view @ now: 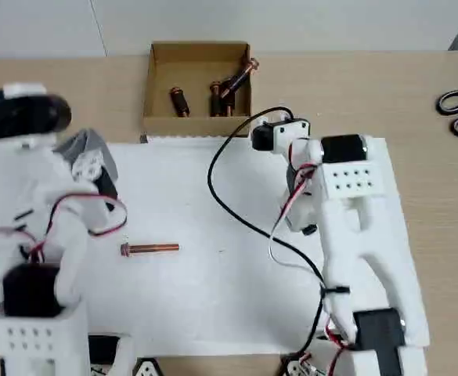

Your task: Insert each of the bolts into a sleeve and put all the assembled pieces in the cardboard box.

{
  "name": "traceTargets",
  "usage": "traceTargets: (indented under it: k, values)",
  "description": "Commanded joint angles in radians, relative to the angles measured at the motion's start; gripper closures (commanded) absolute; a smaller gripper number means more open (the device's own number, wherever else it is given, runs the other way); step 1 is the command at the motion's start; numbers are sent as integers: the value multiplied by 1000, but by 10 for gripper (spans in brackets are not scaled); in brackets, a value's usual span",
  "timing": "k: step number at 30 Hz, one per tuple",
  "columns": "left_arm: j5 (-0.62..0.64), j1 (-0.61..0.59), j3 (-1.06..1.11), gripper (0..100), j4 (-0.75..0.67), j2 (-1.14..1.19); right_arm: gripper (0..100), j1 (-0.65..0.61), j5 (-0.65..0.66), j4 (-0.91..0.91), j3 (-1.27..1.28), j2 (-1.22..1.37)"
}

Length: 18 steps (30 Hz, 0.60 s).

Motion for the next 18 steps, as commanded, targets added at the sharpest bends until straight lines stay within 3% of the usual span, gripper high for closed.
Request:
traceTargets:
  k: [1,8,18]
  values:
    - [97,-5,-71,993,34,78,991,12,-11,-5,52,-101]
    - [493,-60,-71,992,143,259,991,136,-11,-62,198,-193]
    - [872,-74,-77,989,385,522,991,269,25,-59,264,-277]
